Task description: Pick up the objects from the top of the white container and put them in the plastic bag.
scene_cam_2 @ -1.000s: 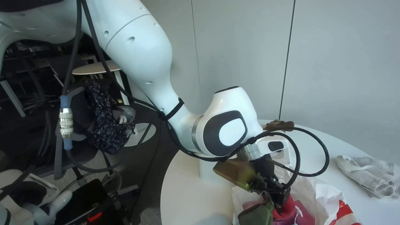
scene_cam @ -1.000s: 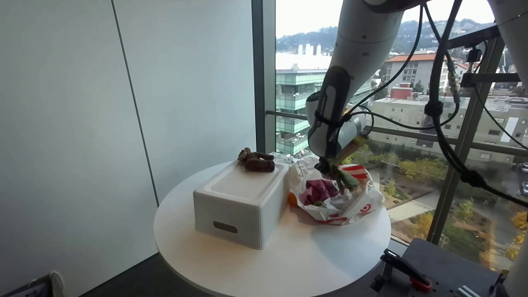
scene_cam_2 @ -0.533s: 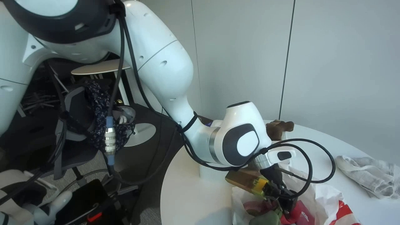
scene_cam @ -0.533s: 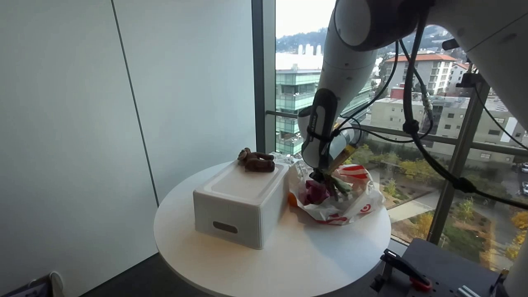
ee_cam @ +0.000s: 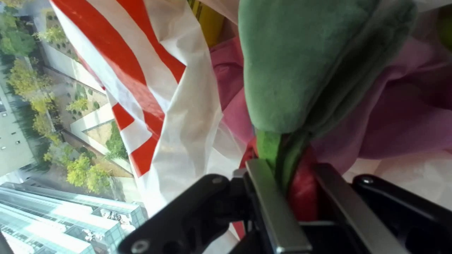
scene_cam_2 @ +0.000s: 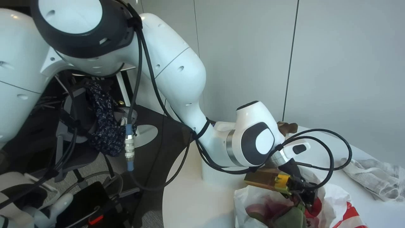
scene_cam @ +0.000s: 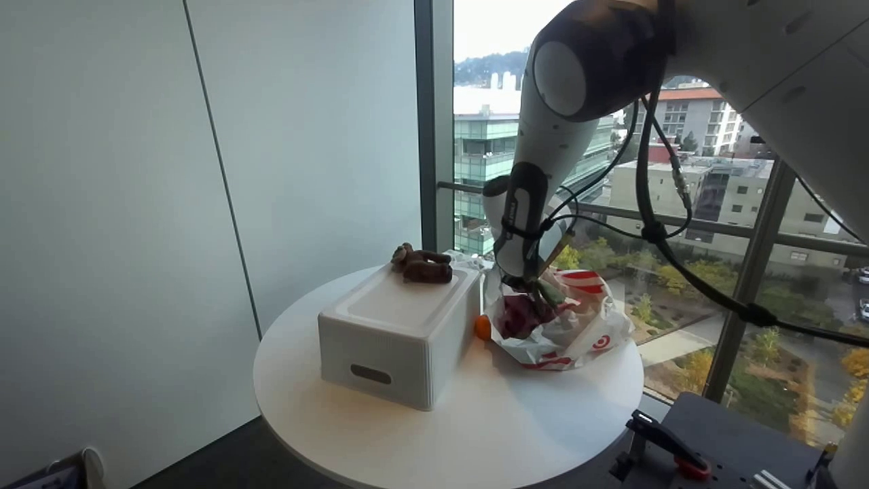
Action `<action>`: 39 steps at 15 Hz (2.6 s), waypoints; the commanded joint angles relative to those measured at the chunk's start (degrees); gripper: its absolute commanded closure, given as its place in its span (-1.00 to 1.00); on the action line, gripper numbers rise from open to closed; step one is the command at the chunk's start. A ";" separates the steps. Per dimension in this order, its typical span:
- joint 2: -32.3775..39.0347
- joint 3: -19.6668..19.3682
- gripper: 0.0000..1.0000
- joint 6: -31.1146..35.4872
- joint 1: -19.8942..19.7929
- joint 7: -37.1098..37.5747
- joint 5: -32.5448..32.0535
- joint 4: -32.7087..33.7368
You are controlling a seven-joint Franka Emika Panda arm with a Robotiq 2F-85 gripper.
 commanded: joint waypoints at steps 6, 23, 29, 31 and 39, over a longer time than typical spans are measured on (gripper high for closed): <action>7.75 -2.37 0.78 6.90 -0.74 -0.74 -0.93 -0.03; -25.21 13.57 -1.00 -26.68 1.13 -15.18 -7.38 -3.01; -19.89 27.43 -1.00 -19.72 -5.04 -6.90 5.62 0.92; -16.03 28.53 -1.00 -14.55 -5.56 -4.55 6.26 2.26; -5.93 26.56 -1.00 3.18 -3.38 -1.84 6.34 9.95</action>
